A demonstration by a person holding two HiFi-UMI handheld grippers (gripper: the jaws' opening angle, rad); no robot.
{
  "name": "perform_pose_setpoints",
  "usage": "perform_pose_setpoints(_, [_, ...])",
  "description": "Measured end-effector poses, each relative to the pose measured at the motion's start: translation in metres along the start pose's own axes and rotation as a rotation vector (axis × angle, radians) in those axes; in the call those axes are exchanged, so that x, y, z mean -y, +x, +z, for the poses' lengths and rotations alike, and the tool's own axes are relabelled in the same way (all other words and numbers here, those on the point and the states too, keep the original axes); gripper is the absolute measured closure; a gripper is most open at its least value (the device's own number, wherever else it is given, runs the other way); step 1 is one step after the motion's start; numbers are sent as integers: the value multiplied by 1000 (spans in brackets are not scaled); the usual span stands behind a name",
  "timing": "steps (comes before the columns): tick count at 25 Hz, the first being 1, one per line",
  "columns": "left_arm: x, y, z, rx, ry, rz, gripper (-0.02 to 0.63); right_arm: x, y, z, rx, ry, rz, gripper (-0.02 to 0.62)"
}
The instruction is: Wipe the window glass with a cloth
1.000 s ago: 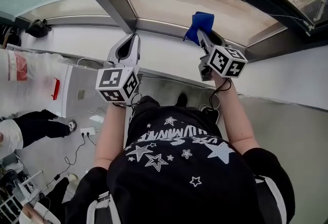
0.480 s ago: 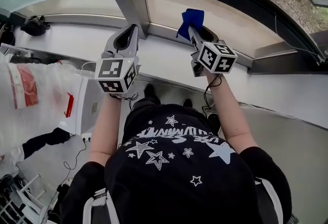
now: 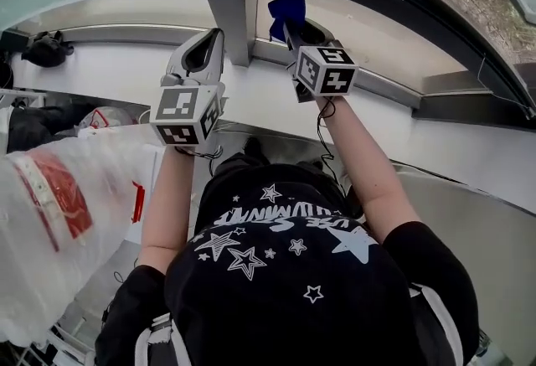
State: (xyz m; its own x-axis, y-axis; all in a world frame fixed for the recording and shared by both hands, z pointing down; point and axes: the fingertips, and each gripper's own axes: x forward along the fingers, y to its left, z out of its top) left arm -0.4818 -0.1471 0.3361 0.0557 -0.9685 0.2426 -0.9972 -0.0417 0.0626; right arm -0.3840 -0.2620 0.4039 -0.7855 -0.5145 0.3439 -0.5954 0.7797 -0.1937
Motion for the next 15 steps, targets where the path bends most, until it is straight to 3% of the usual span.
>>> perform_pose_setpoints(6, [-24,4,3,12,-41,0,597,-4,40,10,15,-12,-23,522])
perform_pose_setpoints(15, [-17,12,-12,-34,-53,-40,597,9,59,2,-8,-31,-52,522])
